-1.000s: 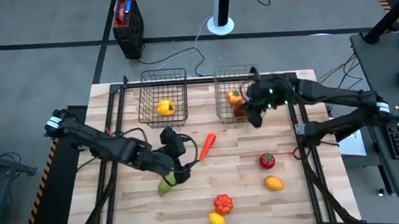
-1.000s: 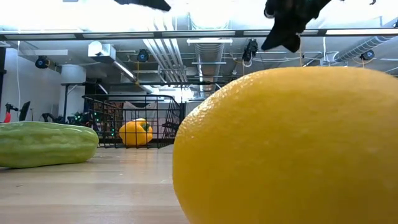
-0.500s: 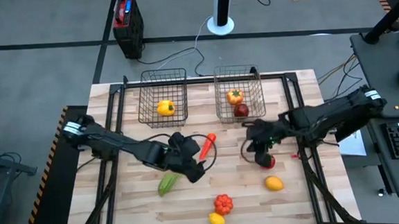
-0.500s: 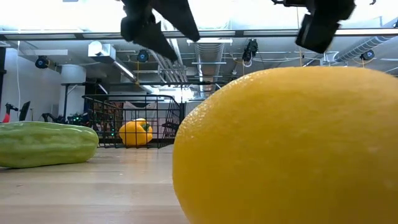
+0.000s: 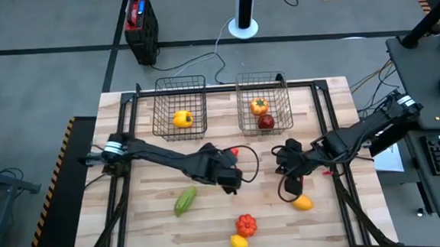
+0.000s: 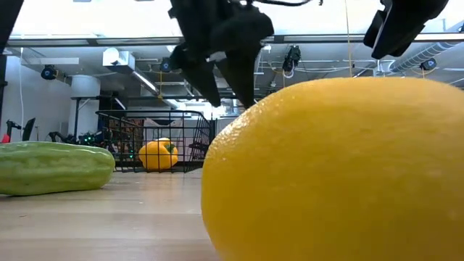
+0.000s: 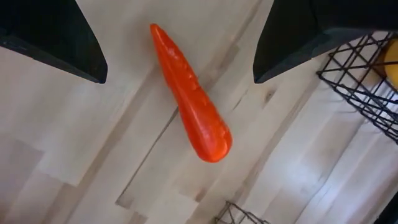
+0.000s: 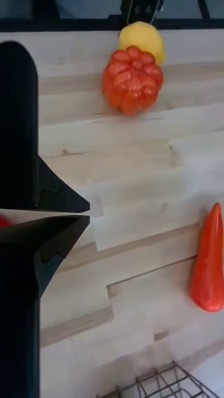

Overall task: Sort produce into baskets
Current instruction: Put the orange carrot into the black wire basket

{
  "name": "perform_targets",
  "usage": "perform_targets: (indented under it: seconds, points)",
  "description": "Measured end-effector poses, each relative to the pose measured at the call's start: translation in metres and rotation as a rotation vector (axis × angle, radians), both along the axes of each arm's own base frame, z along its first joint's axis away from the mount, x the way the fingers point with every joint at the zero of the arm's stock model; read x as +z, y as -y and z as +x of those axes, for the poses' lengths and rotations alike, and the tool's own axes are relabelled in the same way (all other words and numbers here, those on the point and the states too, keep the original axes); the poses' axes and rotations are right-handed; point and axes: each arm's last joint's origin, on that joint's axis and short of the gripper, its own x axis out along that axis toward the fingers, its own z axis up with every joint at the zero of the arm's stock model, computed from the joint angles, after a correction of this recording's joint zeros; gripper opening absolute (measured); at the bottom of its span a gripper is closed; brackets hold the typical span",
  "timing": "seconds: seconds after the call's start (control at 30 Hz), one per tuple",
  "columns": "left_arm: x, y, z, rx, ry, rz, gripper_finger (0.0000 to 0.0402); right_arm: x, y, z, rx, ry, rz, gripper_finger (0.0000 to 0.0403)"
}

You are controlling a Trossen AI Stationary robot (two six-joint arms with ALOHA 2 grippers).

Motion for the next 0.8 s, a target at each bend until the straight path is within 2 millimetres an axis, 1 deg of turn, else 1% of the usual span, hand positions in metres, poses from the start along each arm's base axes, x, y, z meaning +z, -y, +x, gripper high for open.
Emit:
perform_targets:
  seconds: [0.17, 0.27, 0.47, 0.63, 0.8]
  points:
    - [-0.009, -0.006, 0.011, 0.049, -0.075, 0.024, 0.0384, 0.000, 0.000, 0.000, -0.019, 0.016, -0.031, 0.0013]
    - [-0.016, -0.009, 0.013, 0.079, -0.120, 0.047, 0.0384, 0.001, 0.000, 0.001, -0.024, 0.027, -0.035, 0.0013]
    - [-0.025, -0.009, 0.012, 0.082, -0.173, 0.069, 0.0384, 0.001, 0.000, 0.002, -0.017, 0.036, -0.036, 0.0013]
    - [-0.026, -0.013, 0.015, 0.073, -0.166, 0.067, 0.0384, 0.001, 0.000, 0.002, -0.025, 0.042, -0.050, 0.0013]
    - [-0.027, -0.021, 0.024, 0.076, -0.113, -0.023, 0.0384, 0.001, 0.001, 0.002, -0.030, 0.044, -0.056, 0.0013]
